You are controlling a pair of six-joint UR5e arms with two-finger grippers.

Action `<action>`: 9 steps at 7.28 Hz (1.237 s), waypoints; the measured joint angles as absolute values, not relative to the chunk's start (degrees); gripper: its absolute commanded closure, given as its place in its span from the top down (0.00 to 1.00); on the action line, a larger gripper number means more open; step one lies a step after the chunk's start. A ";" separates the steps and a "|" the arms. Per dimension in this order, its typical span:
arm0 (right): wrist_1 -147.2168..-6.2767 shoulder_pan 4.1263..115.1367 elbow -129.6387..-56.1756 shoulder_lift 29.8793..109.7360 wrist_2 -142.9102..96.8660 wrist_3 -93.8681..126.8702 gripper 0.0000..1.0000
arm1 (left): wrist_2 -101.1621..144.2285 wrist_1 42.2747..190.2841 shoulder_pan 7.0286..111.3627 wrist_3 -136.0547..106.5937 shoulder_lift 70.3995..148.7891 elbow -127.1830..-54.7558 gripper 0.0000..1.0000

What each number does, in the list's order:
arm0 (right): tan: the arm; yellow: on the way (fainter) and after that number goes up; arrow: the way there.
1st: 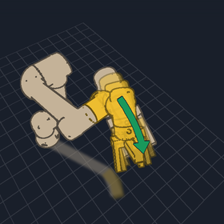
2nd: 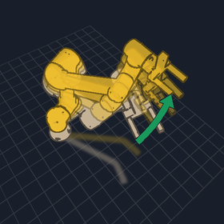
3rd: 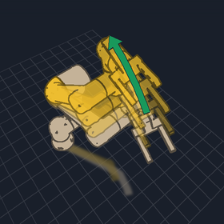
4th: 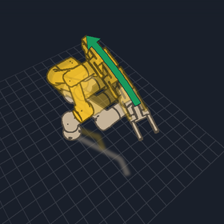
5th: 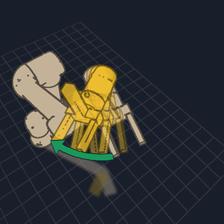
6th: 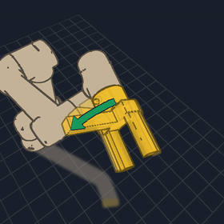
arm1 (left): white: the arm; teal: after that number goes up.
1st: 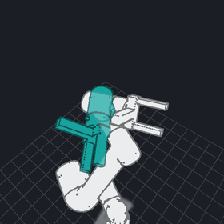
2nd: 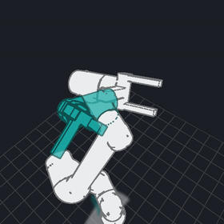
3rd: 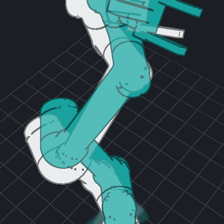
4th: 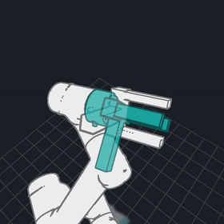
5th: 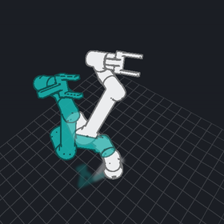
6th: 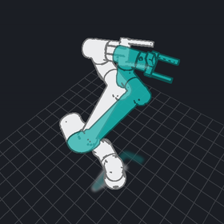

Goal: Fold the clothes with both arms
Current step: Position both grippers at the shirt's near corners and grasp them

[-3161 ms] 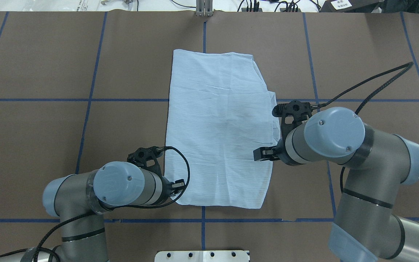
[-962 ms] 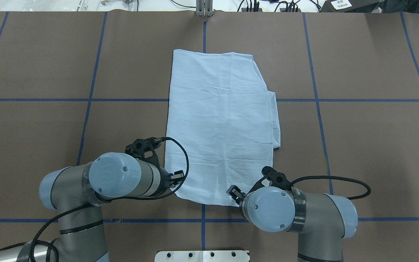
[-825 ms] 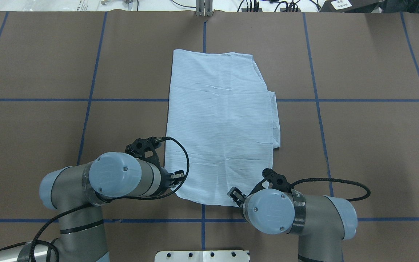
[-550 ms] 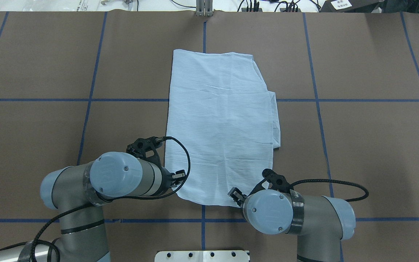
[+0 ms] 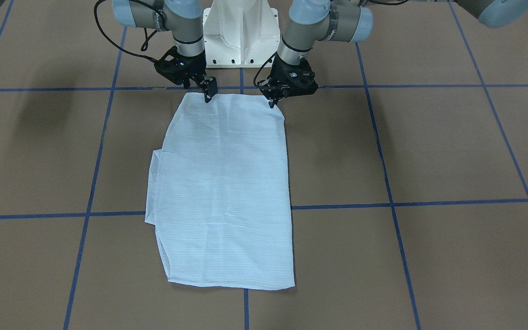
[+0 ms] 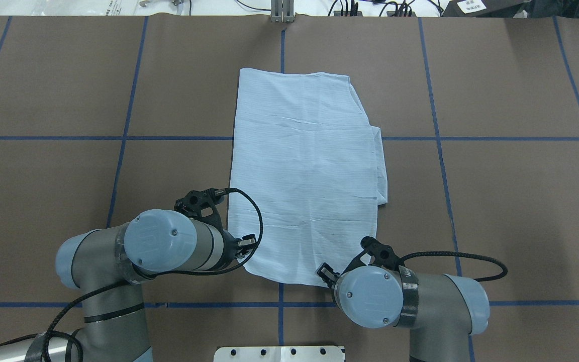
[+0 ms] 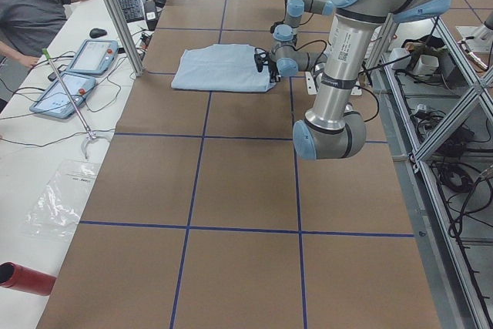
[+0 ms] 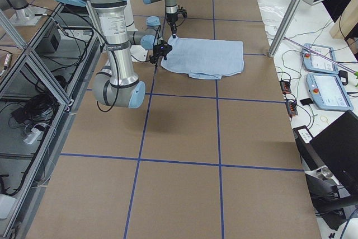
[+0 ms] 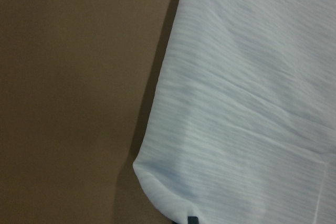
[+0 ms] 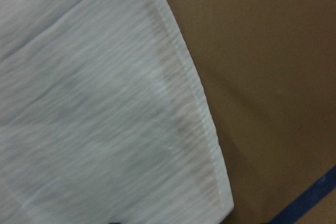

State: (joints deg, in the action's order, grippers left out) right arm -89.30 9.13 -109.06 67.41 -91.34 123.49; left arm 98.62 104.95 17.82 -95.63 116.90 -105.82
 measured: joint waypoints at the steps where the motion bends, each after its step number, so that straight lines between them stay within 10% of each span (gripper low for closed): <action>1: -89.30 9.10 -109.12 67.40 -91.35 123.49 0.31 | 98.62 104.94 17.84 -95.63 116.89 -105.82 0.00; 5: -89.30 9.33 -110.03 67.23 -91.49 123.42 0.01 | 98.56 104.94 17.84 -95.63 116.89 -105.69 0.00; 8: -89.28 9.90 -111.40 67.10 -91.57 123.48 0.00 | 98.53 105.02 17.84 -95.55 116.89 -105.45 0.00; 9: -89.26 9.96 -111.46 67.08 -91.56 123.48 0.32 | 98.53 105.02 17.84 -95.54 116.89 -105.38 0.00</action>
